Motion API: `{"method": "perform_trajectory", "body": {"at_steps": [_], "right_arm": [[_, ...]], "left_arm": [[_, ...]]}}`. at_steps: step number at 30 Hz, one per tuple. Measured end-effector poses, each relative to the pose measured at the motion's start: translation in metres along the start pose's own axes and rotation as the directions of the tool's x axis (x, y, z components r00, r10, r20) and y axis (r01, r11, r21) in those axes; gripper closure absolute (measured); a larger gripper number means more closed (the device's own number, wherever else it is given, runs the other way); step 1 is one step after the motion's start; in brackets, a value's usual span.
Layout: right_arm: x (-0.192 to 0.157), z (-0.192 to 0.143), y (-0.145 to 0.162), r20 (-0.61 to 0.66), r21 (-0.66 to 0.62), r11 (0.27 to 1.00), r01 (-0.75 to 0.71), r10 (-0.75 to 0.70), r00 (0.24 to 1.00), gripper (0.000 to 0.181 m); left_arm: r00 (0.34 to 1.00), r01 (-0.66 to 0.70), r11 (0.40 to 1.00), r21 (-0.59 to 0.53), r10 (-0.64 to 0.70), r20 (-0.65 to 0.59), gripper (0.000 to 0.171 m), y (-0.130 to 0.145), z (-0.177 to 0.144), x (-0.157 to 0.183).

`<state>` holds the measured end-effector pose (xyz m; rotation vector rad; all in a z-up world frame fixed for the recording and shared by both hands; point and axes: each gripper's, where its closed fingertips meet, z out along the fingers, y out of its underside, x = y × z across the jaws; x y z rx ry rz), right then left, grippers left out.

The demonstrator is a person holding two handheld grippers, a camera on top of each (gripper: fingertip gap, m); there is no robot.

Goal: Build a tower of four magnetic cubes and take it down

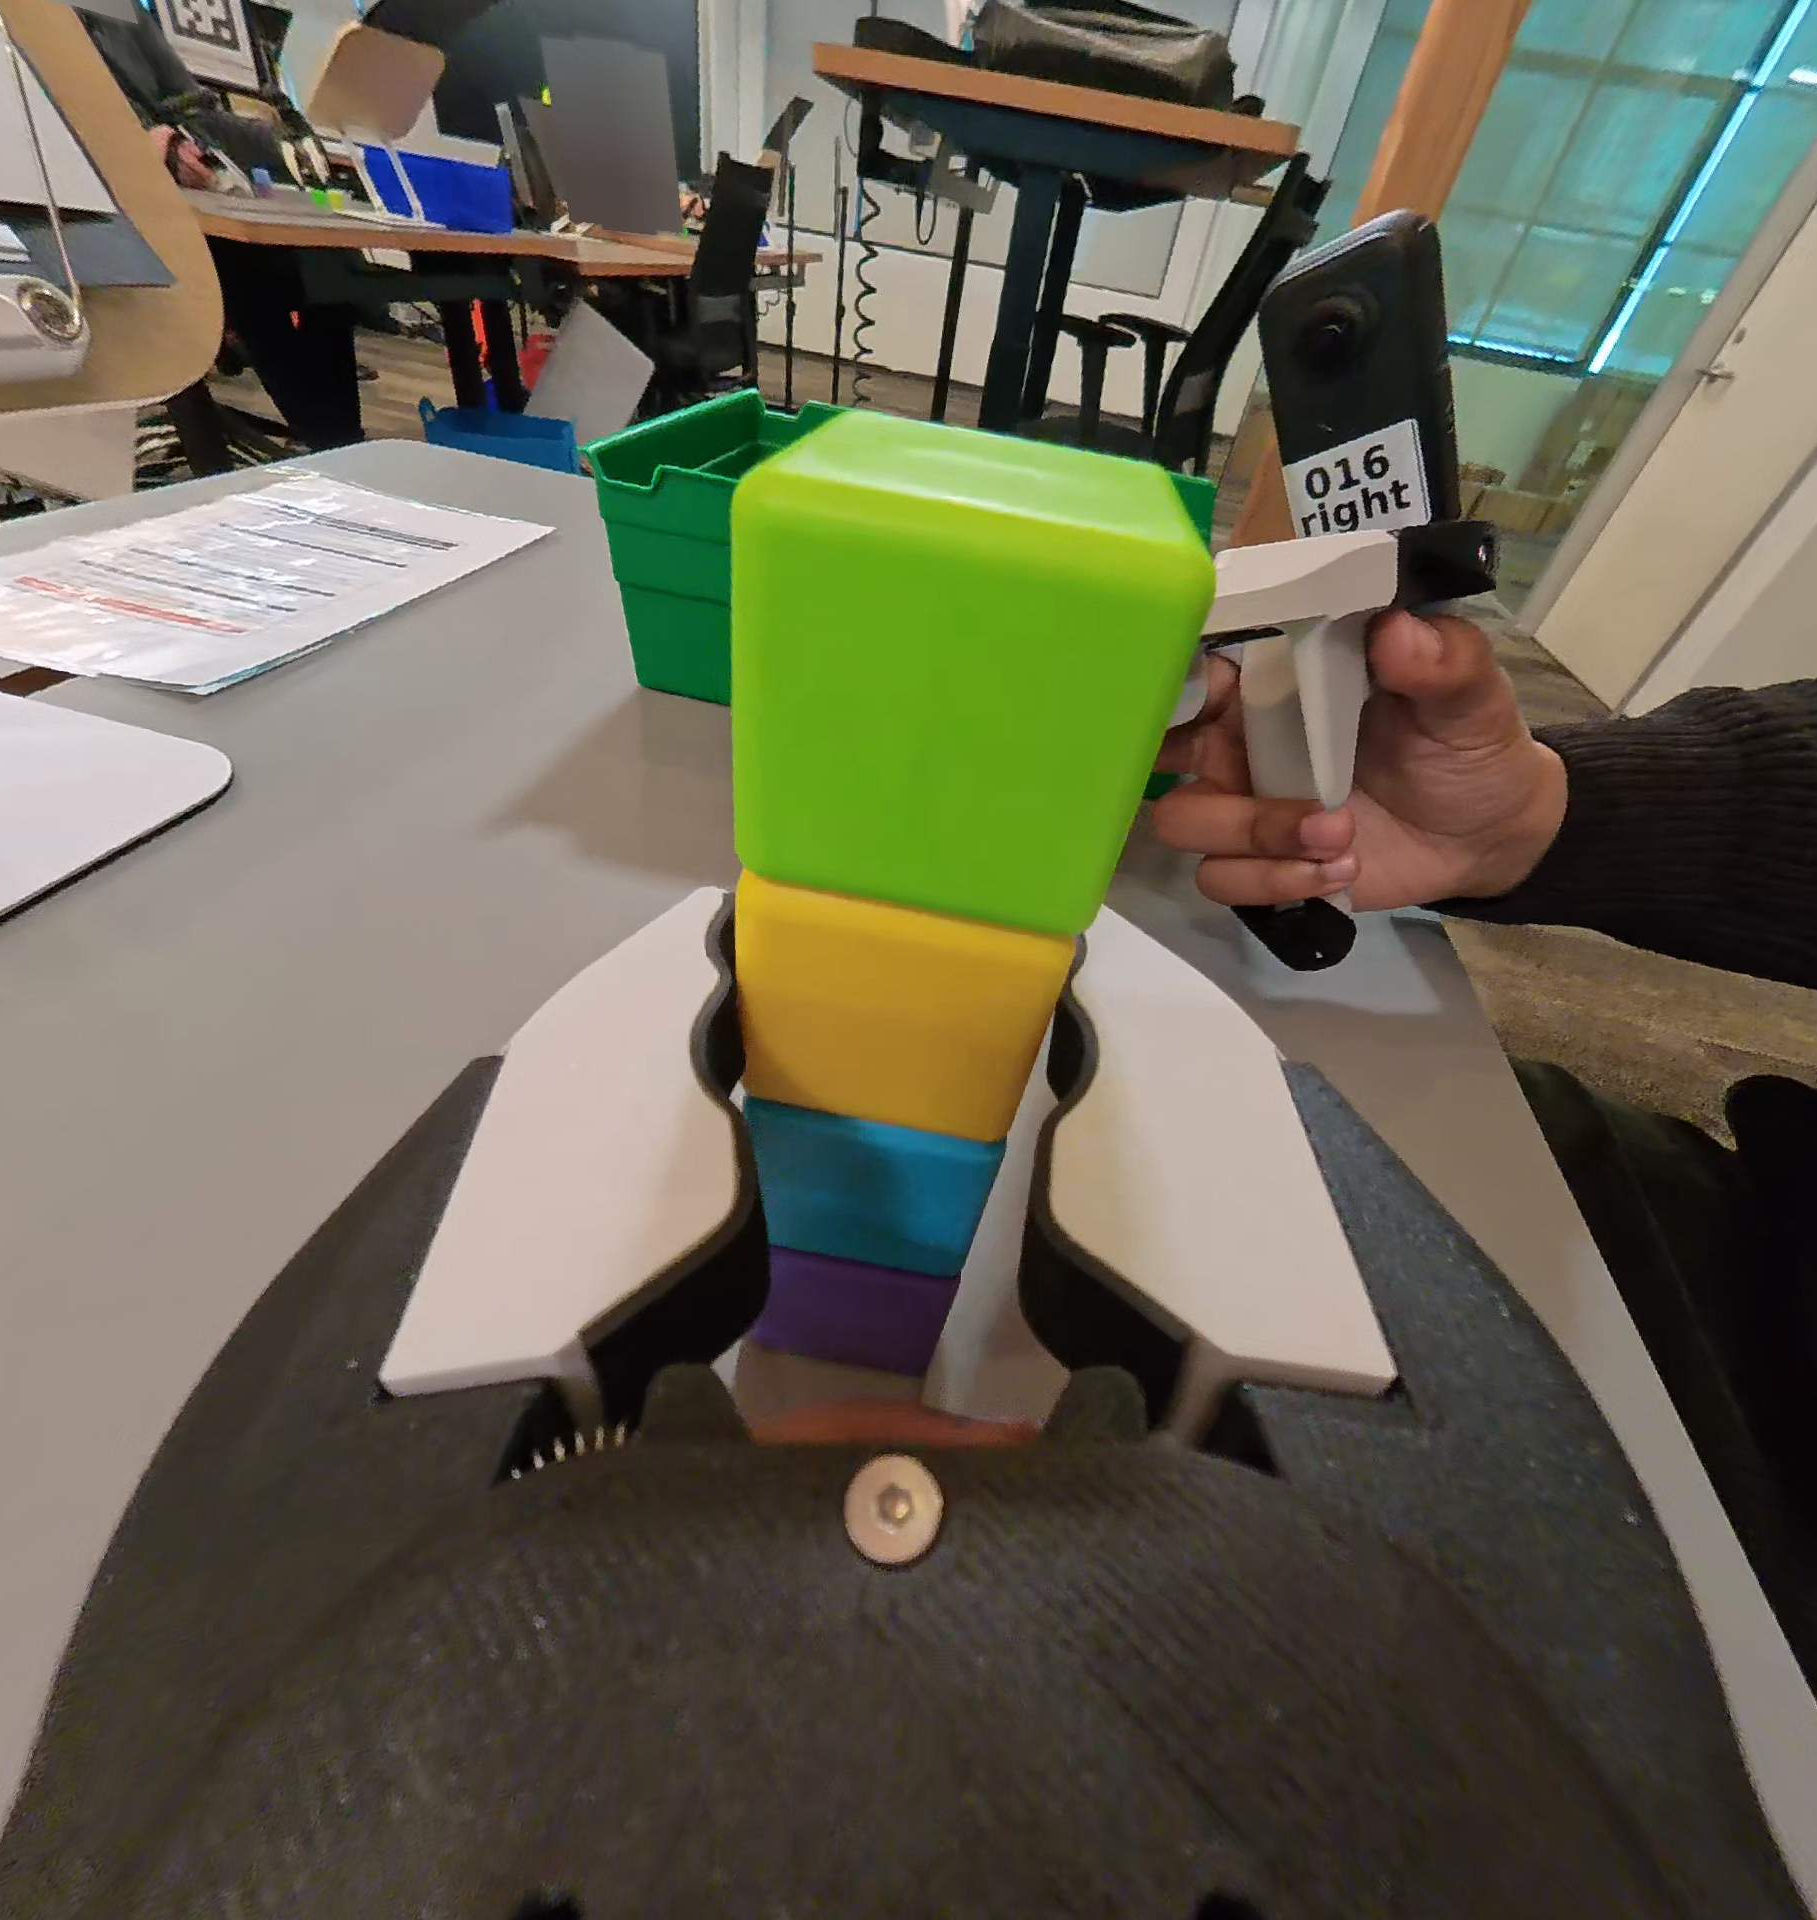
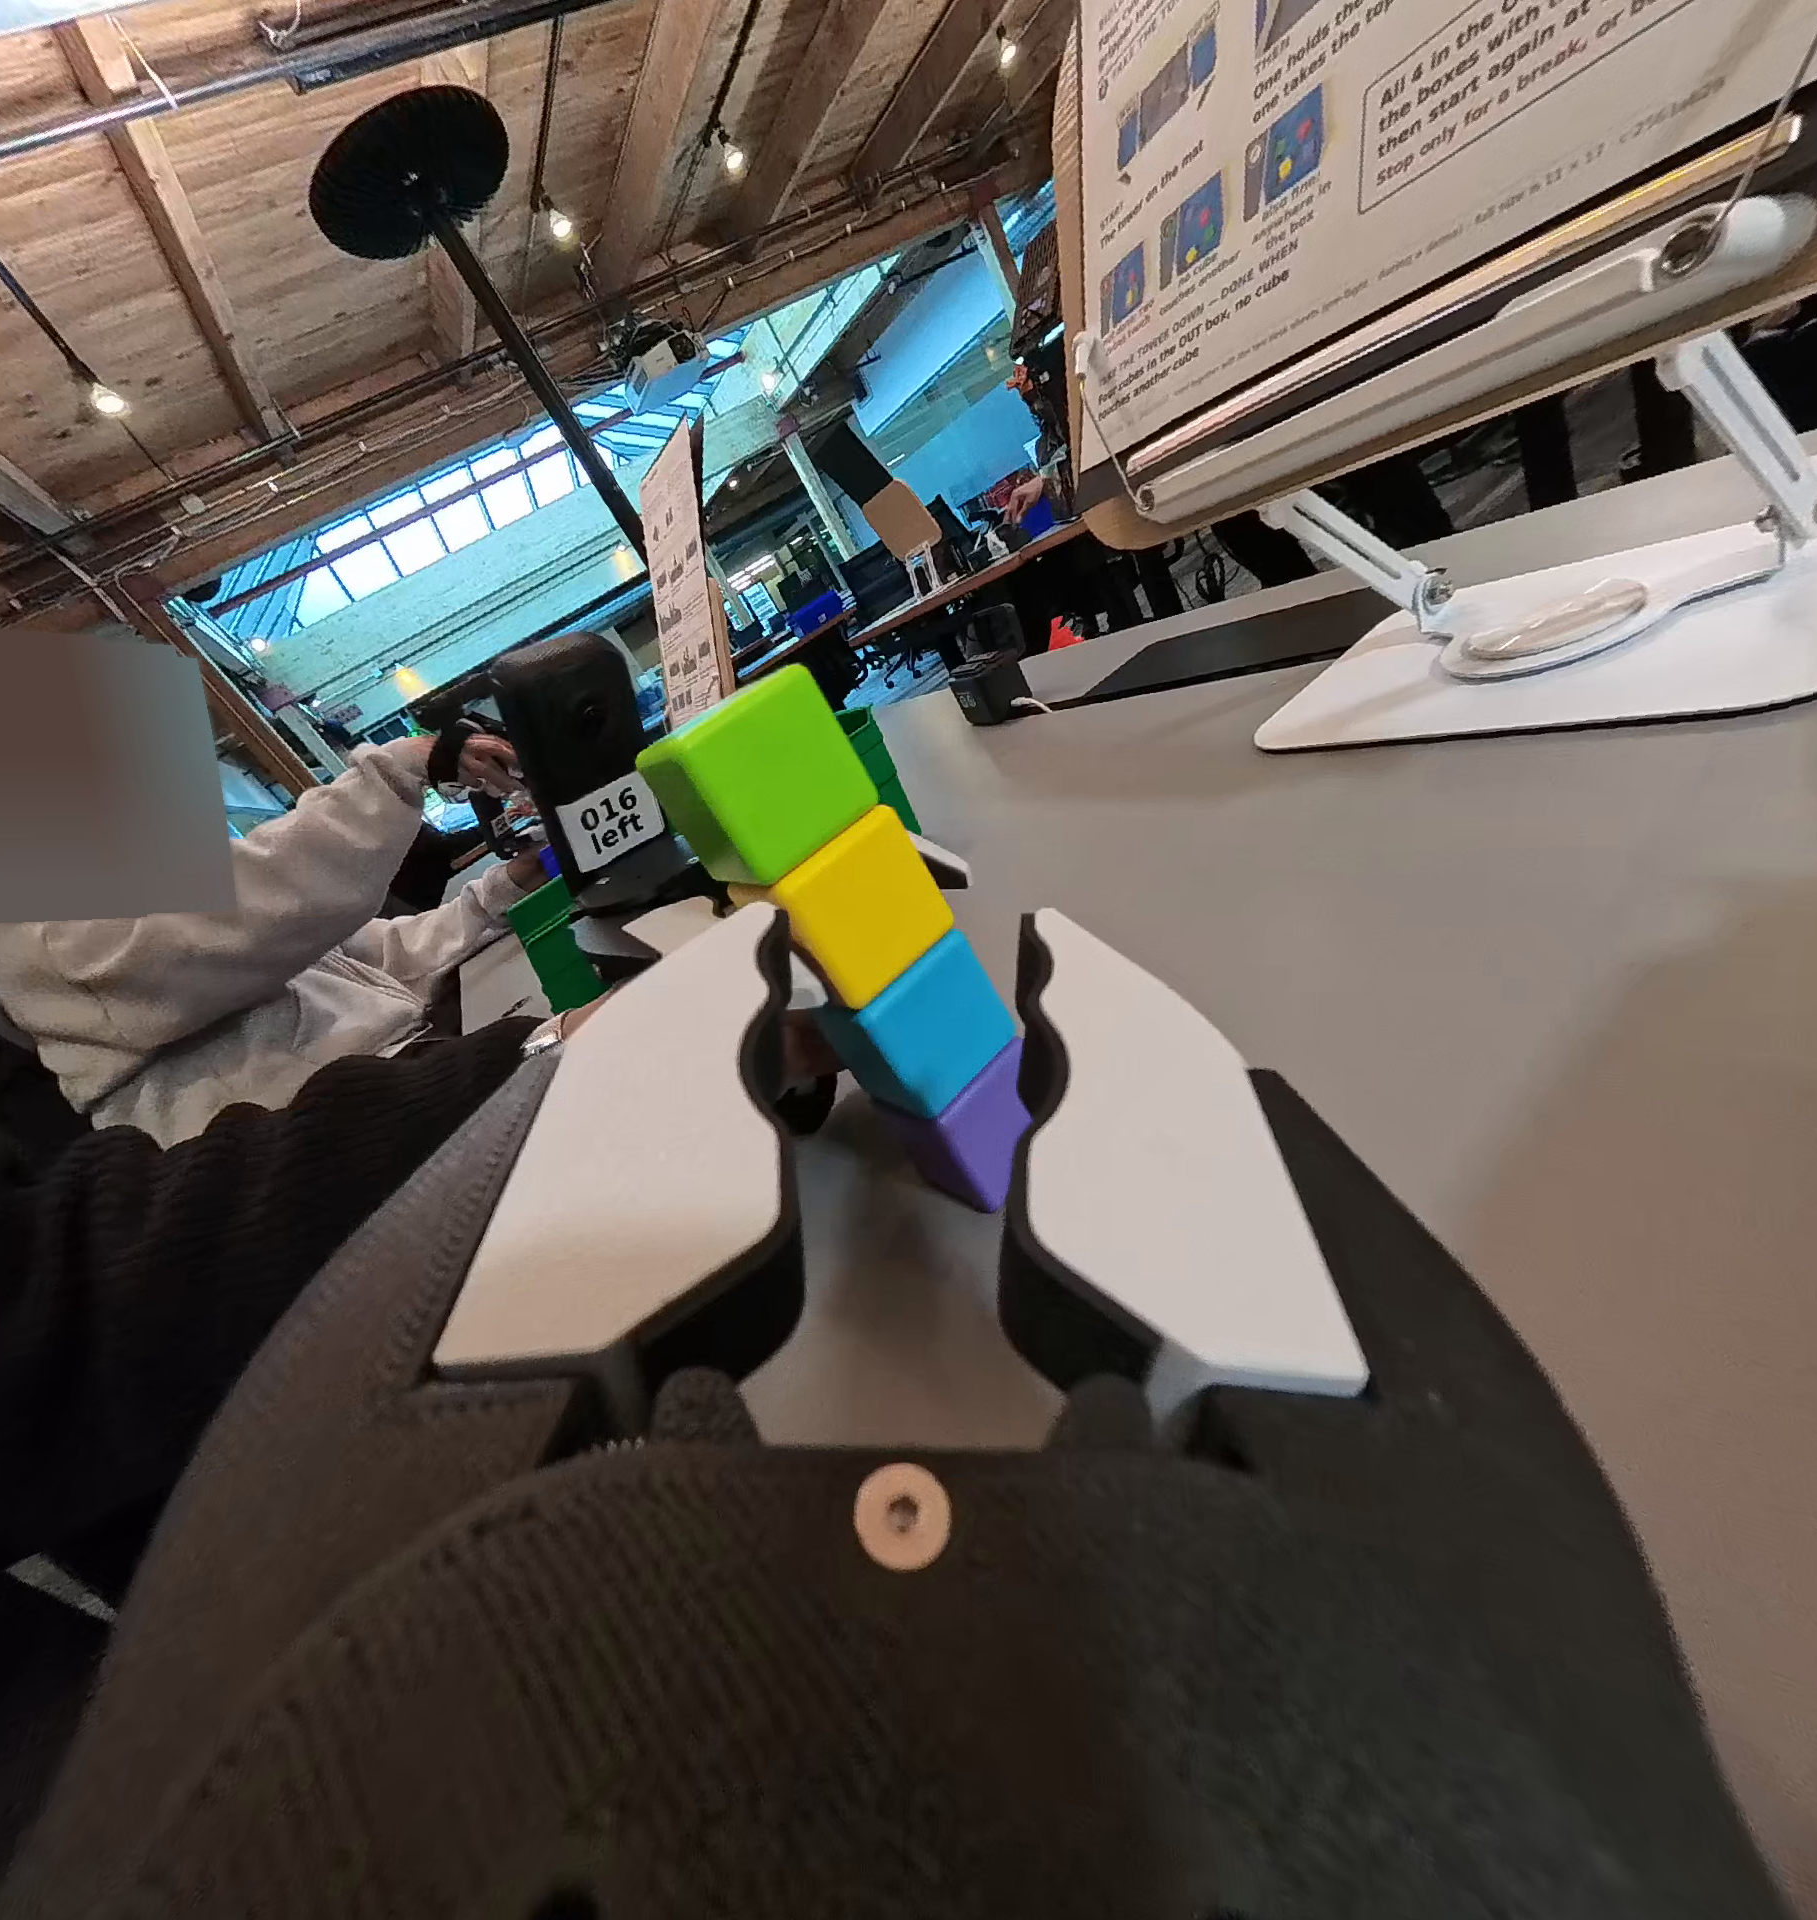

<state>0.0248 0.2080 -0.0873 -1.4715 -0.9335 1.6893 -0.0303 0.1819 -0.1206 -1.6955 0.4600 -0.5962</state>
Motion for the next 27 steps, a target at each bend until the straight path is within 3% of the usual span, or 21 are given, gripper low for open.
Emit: {"method": "perform_trajectory", "body": {"at_steps": [14,19,23,25,27], "right_arm": [[-0.006,0.005,-0.011,0.045,0.023,1.0,0.0,-0.001,0.999,0.139],[-0.036,0.014,-0.016,0.196,0.019,0.999,0.045,-0.048,0.979,0.118],[-0.048,0.025,-0.008,0.228,-0.005,0.991,0.132,-0.128,0.965,0.107],[-0.049,0.032,0.0,0.225,-0.028,0.982,0.189,-0.178,0.958,0.11],[-0.051,0.036,0.006,0.235,-0.03,0.97,0.242,-0.228,0.945,0.124]], "left_arm": [[0.999,-0.026,1.0,-0.017,0.025,-0.048,0.114,0.005,0.006,0.027],[0.999,-0.025,1.0,-0.014,0.024,-0.046,0.114,0.006,0.002,0.038],[0.999,0.002,1.0,0.001,-0.002,-0.035,0.114,0.007,-0.004,0.04],[0.999,0.034,0.999,-0.012,-0.034,-0.007,0.1,0.011,-0.005,0.037],[0.999,0.042,0.999,-0.03,-0.042,0.011,0.093,0.014,-0.005,0.035]]}}
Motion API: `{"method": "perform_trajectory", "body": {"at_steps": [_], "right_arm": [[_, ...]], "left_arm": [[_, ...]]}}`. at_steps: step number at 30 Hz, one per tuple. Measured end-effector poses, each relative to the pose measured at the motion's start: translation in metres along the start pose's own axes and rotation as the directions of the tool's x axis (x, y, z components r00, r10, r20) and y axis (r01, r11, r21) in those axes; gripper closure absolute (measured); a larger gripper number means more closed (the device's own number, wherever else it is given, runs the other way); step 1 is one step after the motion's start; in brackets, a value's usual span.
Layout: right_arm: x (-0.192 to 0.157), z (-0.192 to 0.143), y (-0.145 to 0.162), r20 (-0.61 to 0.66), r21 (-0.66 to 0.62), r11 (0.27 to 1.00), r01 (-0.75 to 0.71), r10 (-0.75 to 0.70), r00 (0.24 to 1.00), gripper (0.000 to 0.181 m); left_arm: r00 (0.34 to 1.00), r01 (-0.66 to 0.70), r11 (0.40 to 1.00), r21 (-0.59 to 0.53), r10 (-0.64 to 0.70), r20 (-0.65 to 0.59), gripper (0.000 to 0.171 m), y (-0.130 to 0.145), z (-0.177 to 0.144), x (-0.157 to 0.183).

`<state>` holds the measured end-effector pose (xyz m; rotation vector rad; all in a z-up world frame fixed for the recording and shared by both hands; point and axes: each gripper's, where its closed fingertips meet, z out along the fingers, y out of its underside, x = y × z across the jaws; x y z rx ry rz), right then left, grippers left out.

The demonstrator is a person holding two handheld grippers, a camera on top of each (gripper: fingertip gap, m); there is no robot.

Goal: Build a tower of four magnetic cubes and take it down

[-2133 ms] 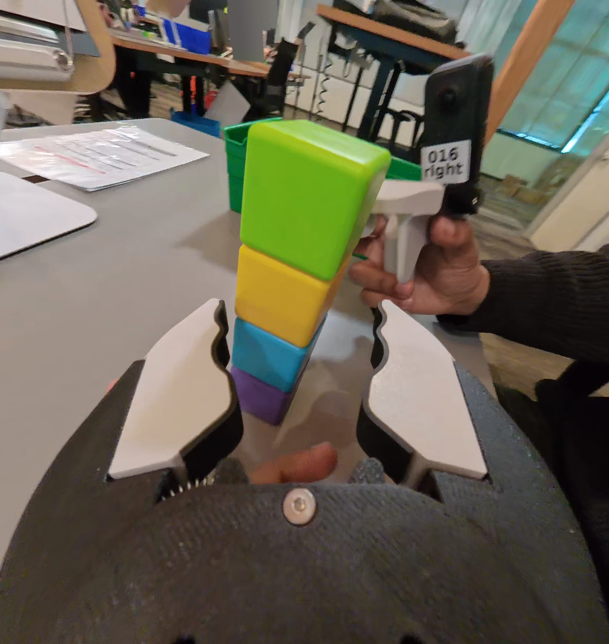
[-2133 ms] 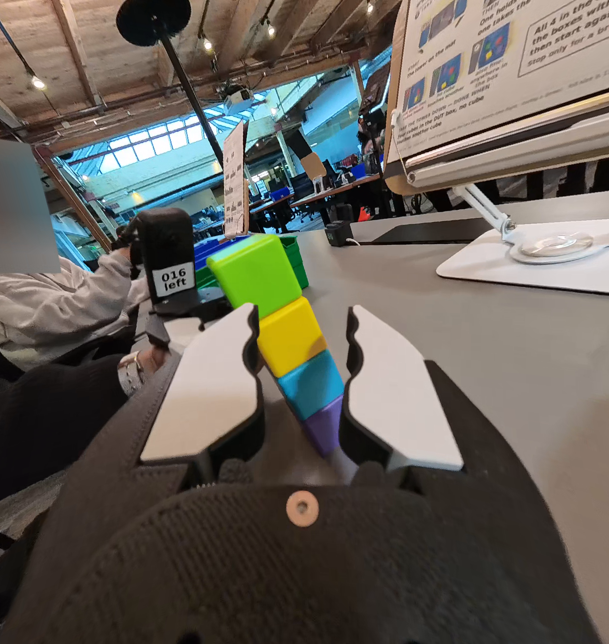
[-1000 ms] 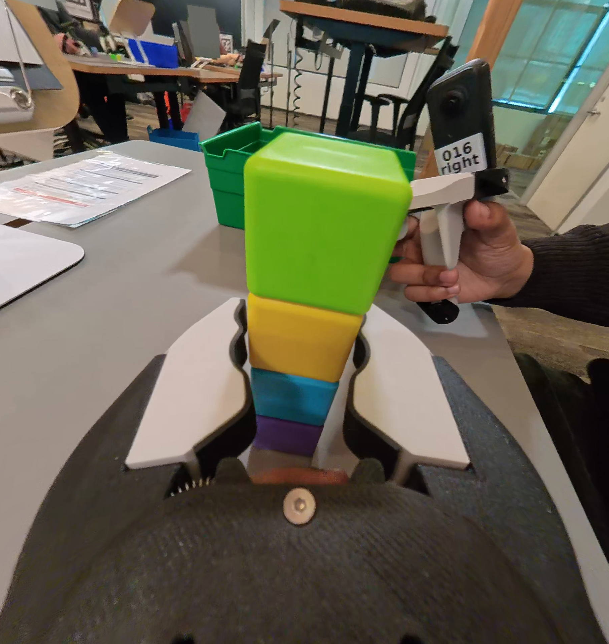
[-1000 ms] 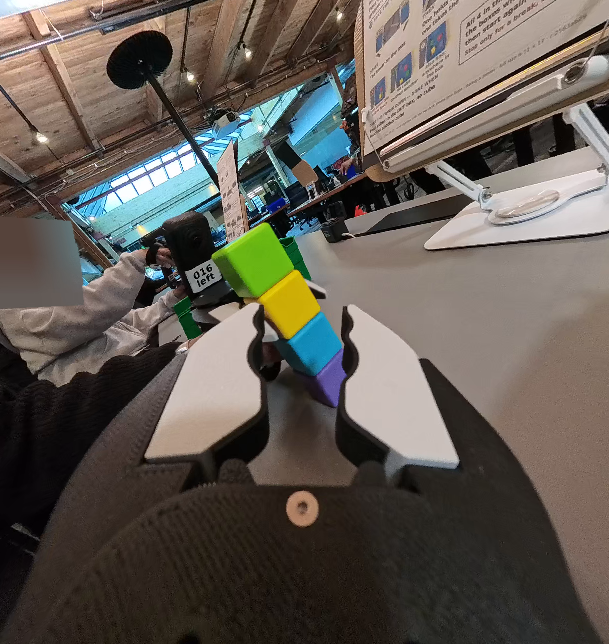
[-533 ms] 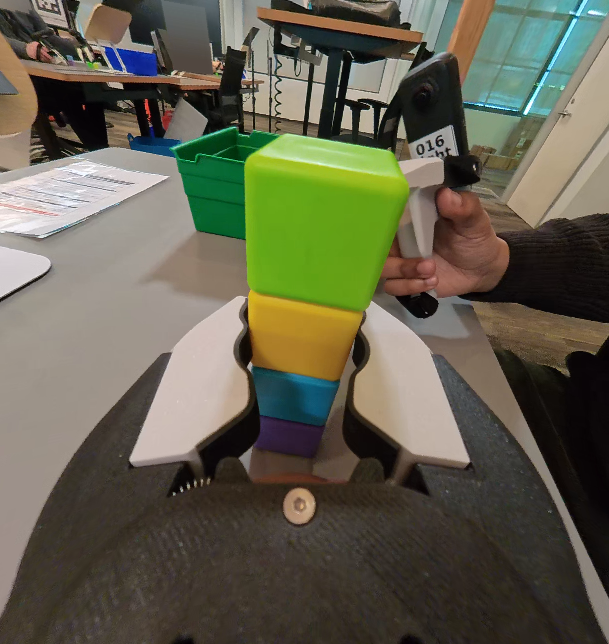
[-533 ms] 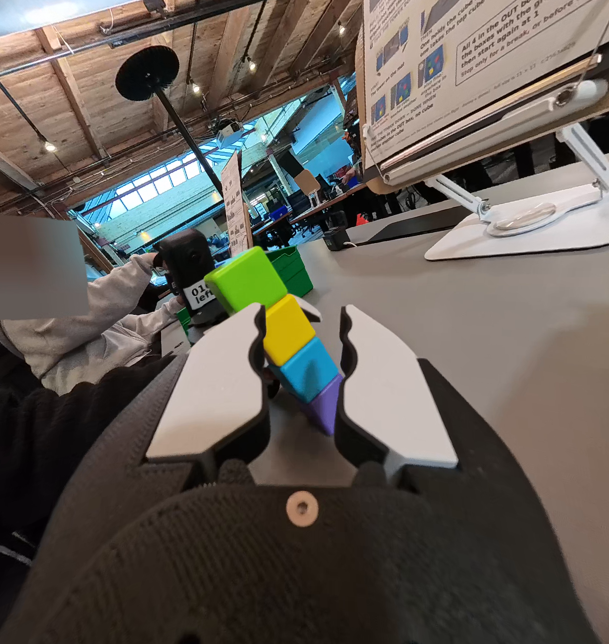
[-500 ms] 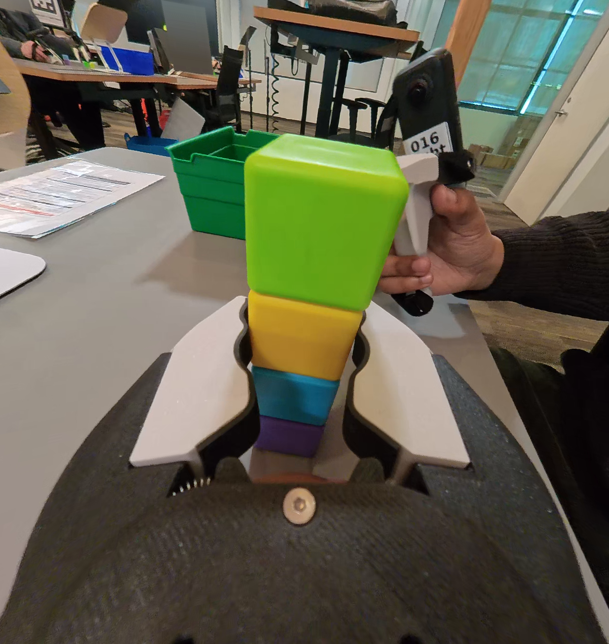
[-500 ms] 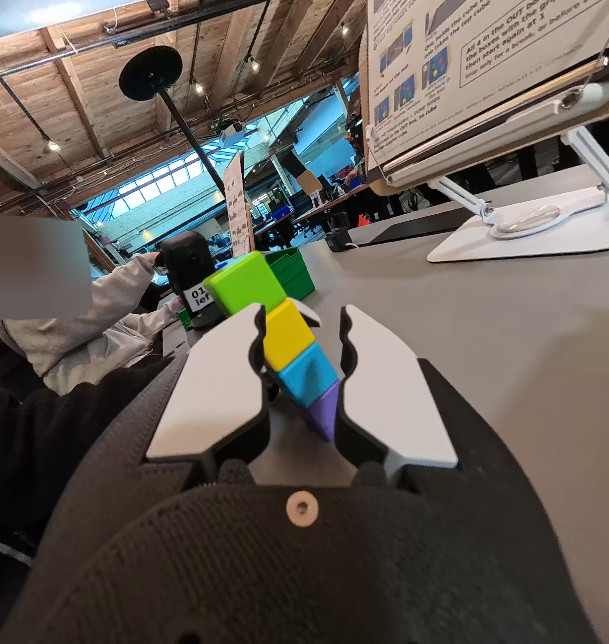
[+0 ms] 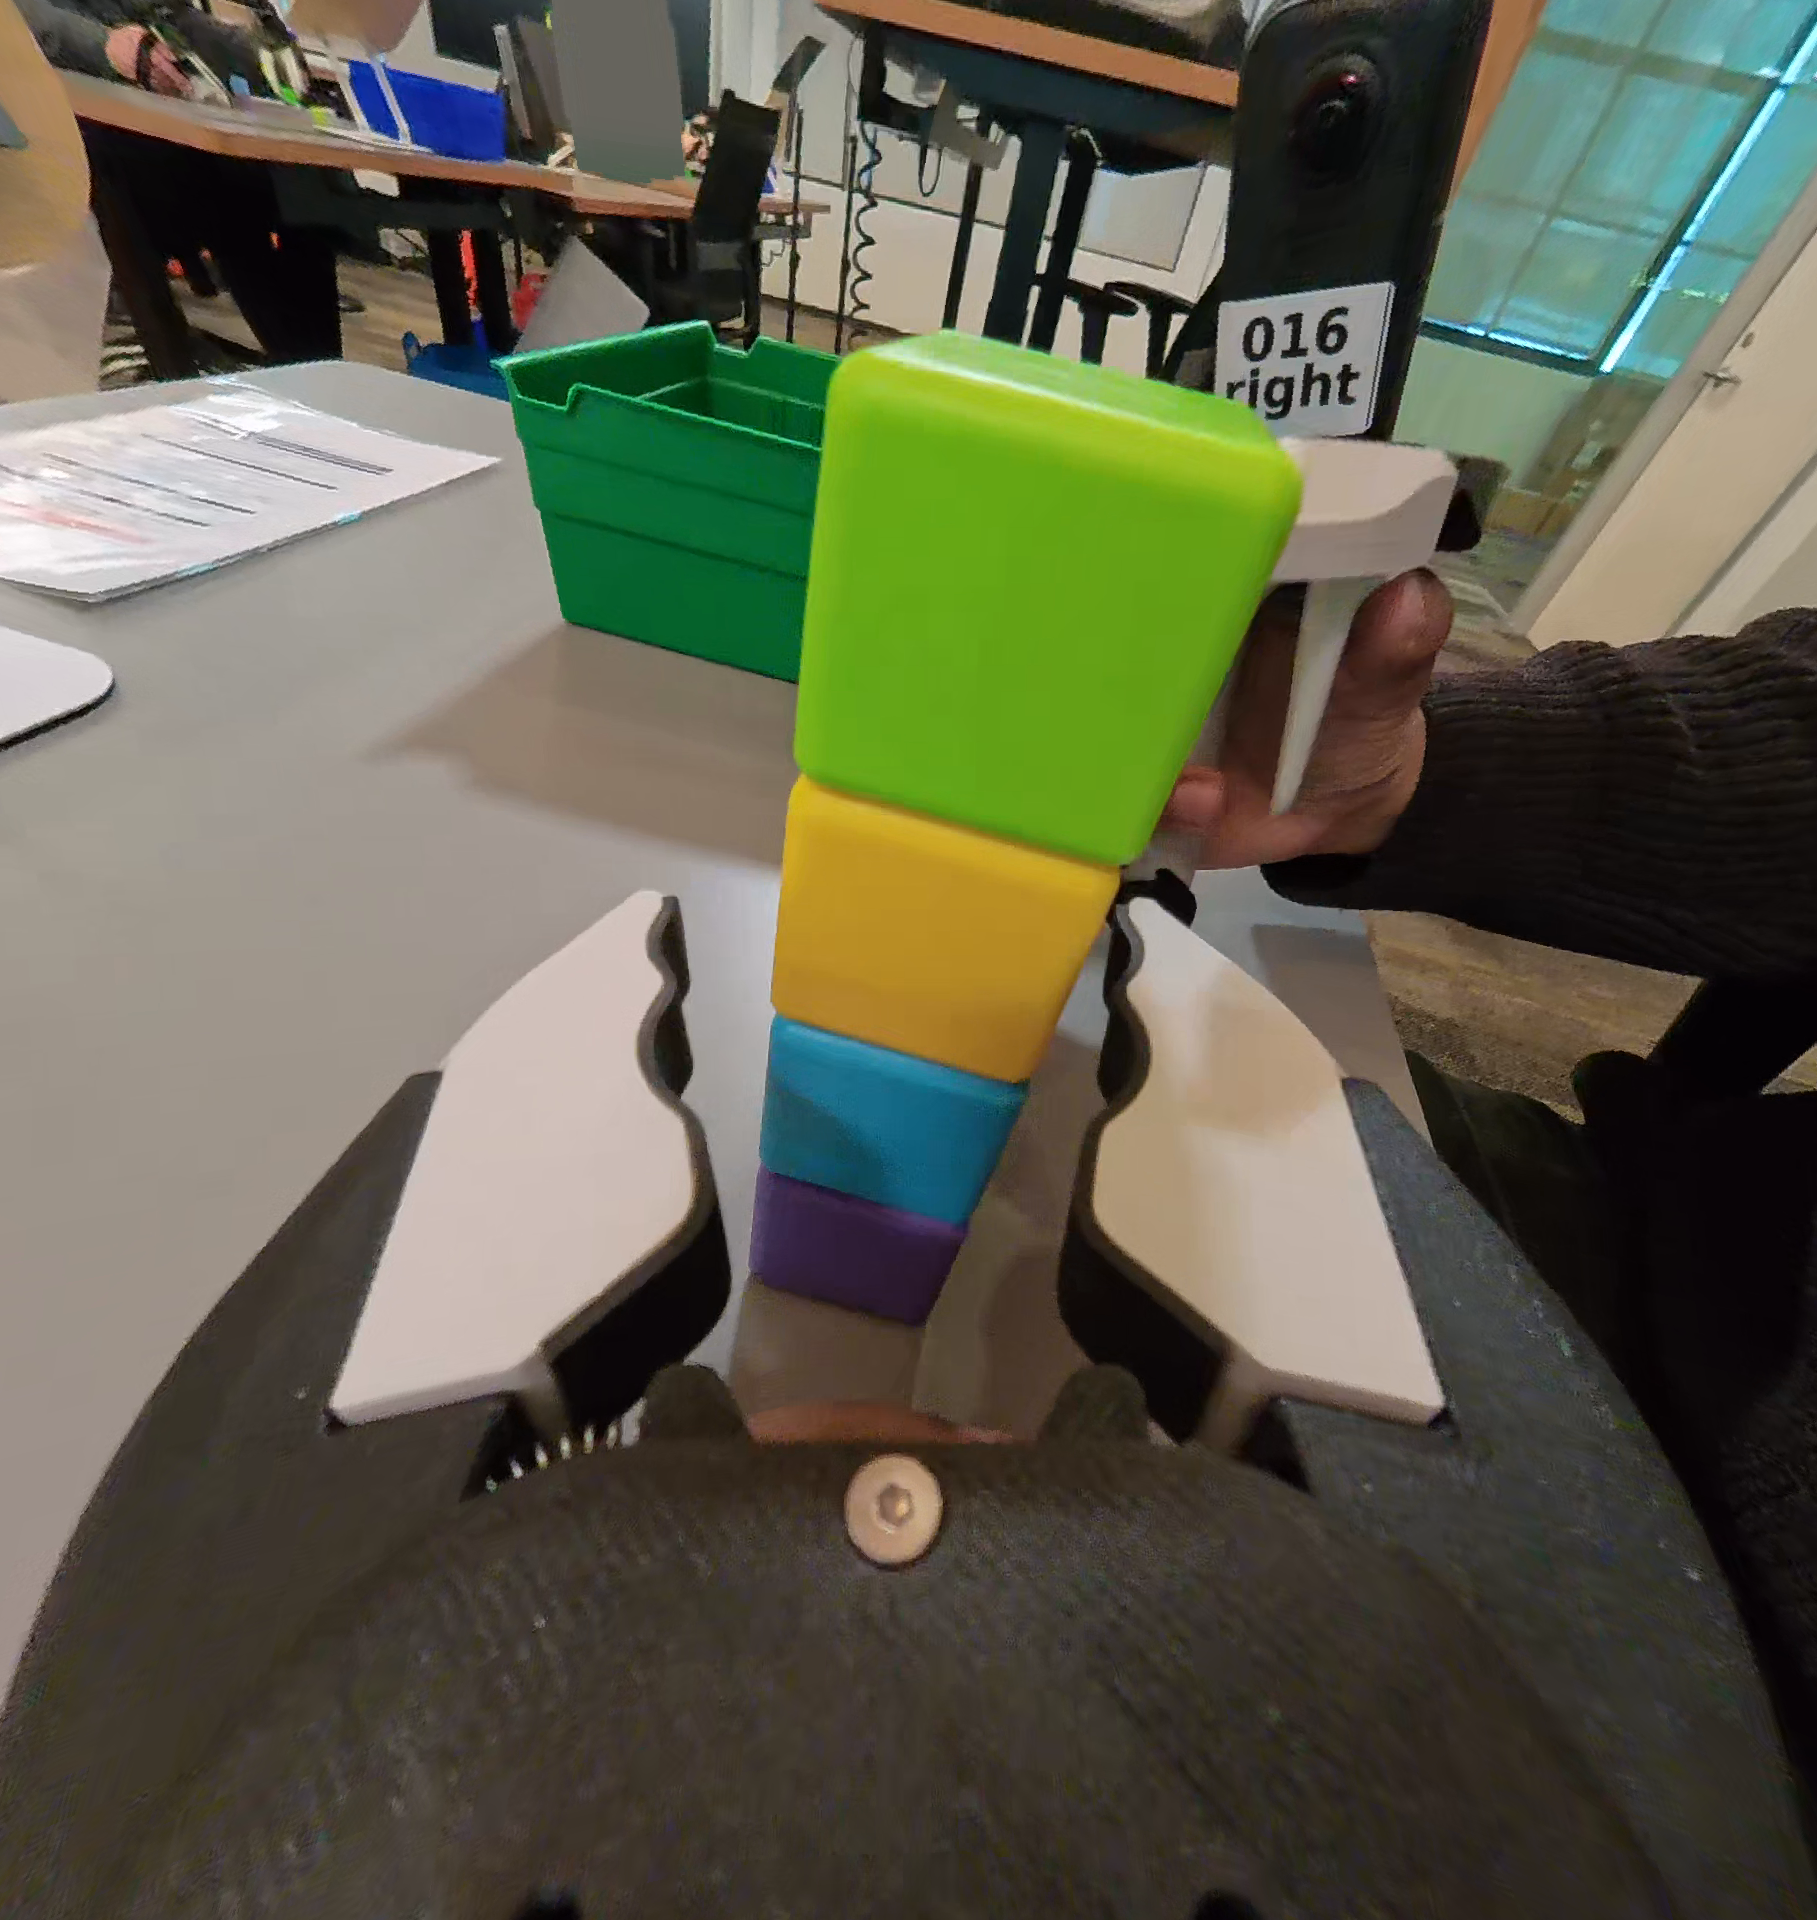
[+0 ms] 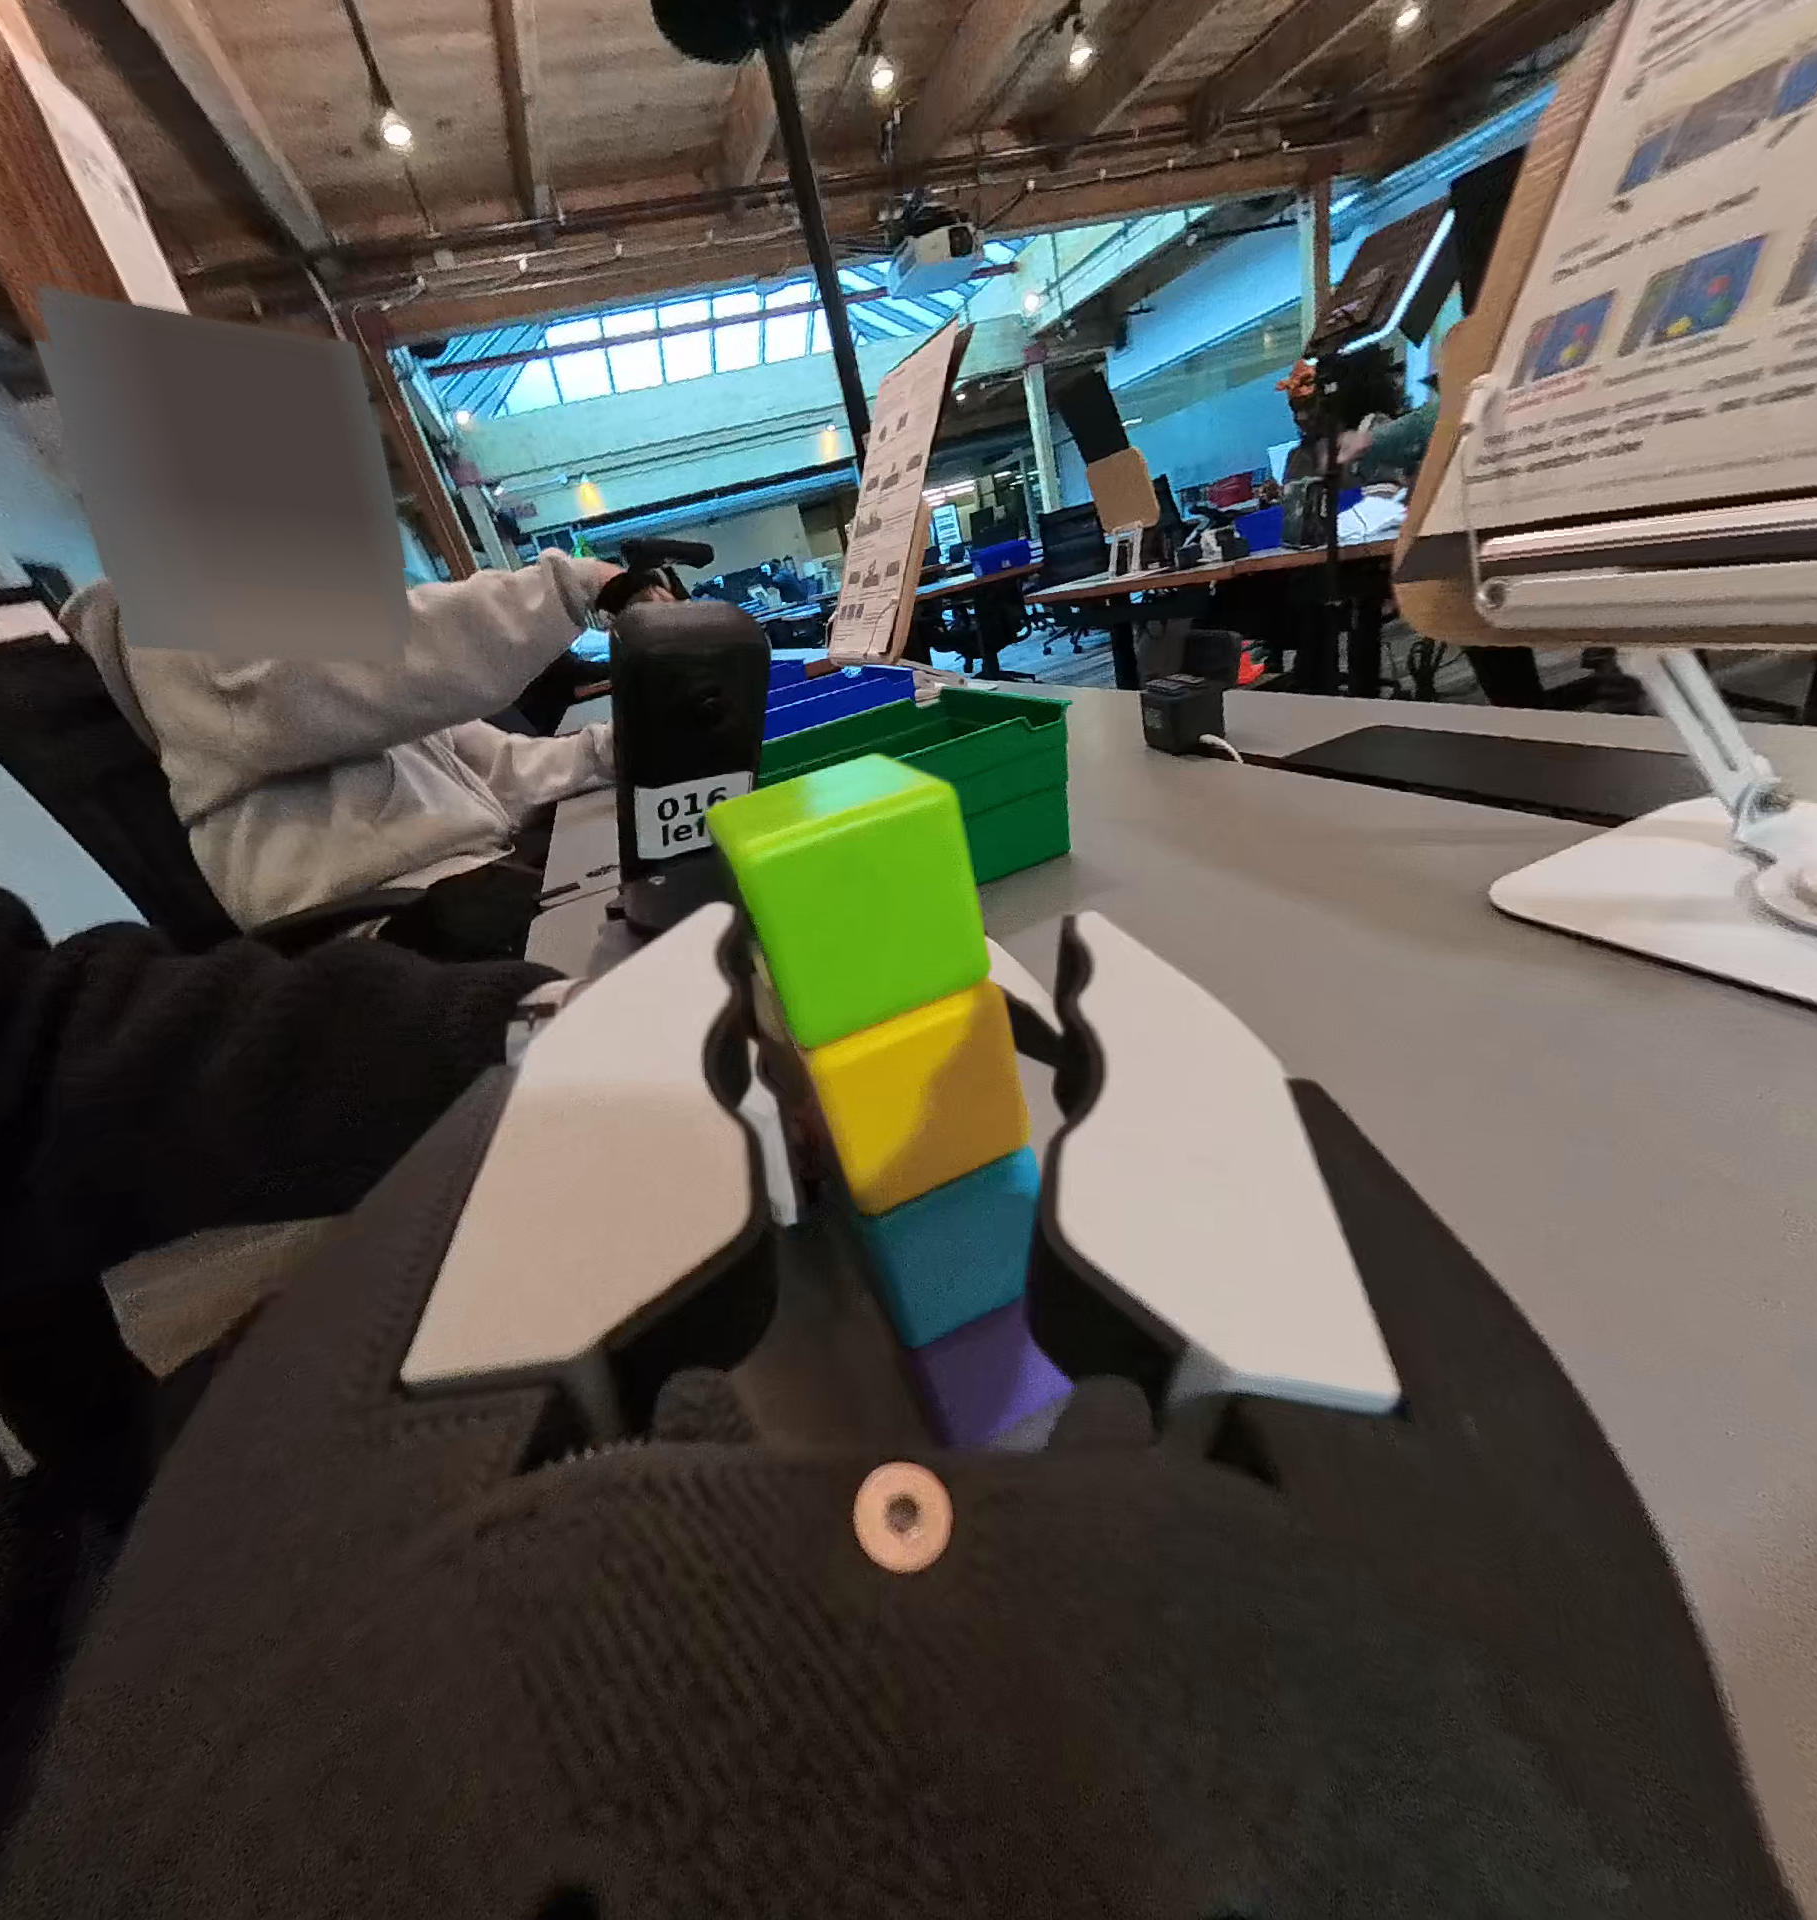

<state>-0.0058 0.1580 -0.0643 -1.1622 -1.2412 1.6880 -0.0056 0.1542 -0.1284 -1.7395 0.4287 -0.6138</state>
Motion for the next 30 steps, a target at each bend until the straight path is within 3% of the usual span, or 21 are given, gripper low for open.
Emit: {"method": "perform_trajectory", "body": {"at_steps": [9,30], "right_arm": [[-0.009,0.009,-0.016,0.087,0.064,0.997,-0.039,0.034,0.996,0.123],[-0.011,0.004,-0.015,0.041,0.038,0.999,0.03,-0.032,0.999,0.115]], "left_arm": [[1.0,0.012,0.999,0.035,-0.012,0.006,0.099,0.0,-0.019,0.004],[1.0,0.028,0.998,0.05,-0.028,0.003,0.099,-0.005,-0.014,0.004]]}}
